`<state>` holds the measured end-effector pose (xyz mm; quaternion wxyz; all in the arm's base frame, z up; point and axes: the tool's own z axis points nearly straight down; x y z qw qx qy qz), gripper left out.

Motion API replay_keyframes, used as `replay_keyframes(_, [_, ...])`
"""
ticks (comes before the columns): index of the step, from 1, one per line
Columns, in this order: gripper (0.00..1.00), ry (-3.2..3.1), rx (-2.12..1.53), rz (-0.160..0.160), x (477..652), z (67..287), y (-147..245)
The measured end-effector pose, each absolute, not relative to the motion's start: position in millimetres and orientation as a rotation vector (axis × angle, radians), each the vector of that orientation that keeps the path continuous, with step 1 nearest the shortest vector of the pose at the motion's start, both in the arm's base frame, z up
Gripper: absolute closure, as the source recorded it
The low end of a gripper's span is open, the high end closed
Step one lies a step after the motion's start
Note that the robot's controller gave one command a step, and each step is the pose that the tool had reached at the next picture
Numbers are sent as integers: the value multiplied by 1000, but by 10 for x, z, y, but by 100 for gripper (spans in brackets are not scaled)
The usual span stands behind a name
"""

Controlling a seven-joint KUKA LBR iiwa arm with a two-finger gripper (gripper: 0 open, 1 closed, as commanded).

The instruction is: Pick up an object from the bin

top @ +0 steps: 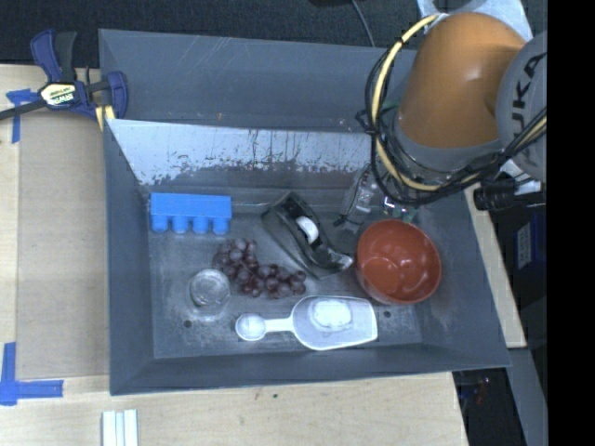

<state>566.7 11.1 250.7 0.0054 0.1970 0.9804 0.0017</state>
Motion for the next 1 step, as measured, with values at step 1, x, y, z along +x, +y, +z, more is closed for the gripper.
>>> replay_keyframes(1, [100, 2994, 899, 10, 5505, 2151, 353])
